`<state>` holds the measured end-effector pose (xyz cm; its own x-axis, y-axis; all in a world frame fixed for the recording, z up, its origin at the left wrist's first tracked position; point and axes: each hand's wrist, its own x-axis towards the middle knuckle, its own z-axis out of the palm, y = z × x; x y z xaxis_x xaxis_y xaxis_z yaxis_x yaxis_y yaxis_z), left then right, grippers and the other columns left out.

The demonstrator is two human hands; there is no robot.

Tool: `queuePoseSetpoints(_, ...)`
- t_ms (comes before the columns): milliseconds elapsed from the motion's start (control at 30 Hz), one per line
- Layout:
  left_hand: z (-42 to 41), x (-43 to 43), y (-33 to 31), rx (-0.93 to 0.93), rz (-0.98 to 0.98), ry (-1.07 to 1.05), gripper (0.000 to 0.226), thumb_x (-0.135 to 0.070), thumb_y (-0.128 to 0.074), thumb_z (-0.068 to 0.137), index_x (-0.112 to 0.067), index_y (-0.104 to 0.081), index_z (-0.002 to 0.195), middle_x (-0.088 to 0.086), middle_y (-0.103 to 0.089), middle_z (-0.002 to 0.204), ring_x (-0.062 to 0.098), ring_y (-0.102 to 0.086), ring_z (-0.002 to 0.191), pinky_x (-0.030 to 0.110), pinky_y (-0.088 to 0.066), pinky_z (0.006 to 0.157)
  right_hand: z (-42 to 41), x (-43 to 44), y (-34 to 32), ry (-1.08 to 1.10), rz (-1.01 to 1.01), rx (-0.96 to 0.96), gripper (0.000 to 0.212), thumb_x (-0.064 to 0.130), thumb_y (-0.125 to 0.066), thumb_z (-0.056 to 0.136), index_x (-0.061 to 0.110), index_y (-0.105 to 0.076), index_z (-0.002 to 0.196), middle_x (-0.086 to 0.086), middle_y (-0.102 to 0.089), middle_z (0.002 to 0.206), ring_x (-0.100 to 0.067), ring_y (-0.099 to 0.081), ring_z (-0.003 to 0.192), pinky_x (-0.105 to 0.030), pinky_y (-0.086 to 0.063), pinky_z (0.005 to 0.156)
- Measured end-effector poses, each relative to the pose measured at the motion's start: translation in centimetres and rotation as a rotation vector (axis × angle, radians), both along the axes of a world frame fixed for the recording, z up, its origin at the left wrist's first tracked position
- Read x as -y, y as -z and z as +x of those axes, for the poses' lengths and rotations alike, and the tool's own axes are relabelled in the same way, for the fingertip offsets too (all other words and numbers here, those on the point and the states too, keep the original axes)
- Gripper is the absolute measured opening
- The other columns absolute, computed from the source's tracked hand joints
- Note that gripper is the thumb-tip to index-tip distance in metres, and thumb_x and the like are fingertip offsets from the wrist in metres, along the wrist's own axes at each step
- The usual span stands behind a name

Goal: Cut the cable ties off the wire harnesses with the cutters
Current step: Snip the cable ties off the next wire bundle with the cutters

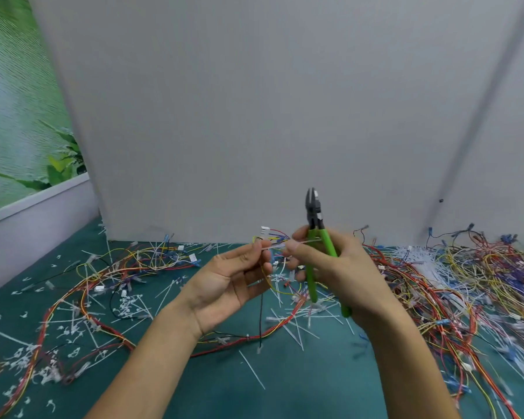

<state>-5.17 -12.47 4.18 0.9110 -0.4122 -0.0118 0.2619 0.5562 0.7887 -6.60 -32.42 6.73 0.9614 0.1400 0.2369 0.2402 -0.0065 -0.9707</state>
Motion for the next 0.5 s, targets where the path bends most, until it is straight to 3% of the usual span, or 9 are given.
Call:
queuePoseSetpoints(100,-0.15,0.56,0.15,0.054,0.102,-0.05,0.027,-0.025,-0.081,0.065,-0.01,-0.082,0.087,0.003,-0.076,0.081,0.011,-0.071,0.067,0.026,-0.06,0.068,-0.17,-1.13,0.19,-0.026,0.006,0.066,0.016,0.019,-0.078,0.092,0.012,-0.071,0.104,-0.007,-0.077,0.088,-0.012,-0.071,0.075,-0.026,-0.059,0.068)
queuePoseSetpoints(200,-0.13,0.85,0.42,0.071,0.145,-0.114,0.022,-0.023,-0.081,0.064,-0.009,-0.082,0.081,0.004,-0.074,0.079,0.013,-0.071,0.065,0.025,-0.061,0.066,0.03,-1.34,0.47,0.042,0.028,0.112,0.005,0.014,-0.071,0.096,0.013,-0.069,0.101,0.001,-0.074,0.08,-0.009,-0.071,0.075,-0.024,-0.059,0.068)
queuePoseSetpoints(367,-0.19,0.99,0.6,0.153,0.251,-0.155,0.02,-0.028,-0.084,0.061,-0.013,-0.081,0.074,0.004,-0.074,0.076,0.012,-0.071,0.066,0.022,-0.055,0.062,0.46,-1.05,0.79,0.112,-0.092,0.081,0.013,0.021,-0.078,0.091,0.016,-0.07,0.1,-0.001,-0.074,0.088,-0.007,-0.071,0.078,-0.029,-0.06,0.071)
queuePoseSetpoints(500,-0.18,0.95,0.78,0.171,0.283,-0.165,0.024,-0.031,-0.085,0.061,-0.015,-0.082,0.078,0.002,-0.074,0.077,0.012,-0.071,0.067,0.021,-0.051,0.062,0.5,-1.05,0.84,0.054,-0.112,0.055,0.017,0.019,-0.08,0.089,0.019,-0.07,0.103,0.003,-0.076,0.092,-0.019,-0.075,0.088,-0.034,-0.062,0.077)
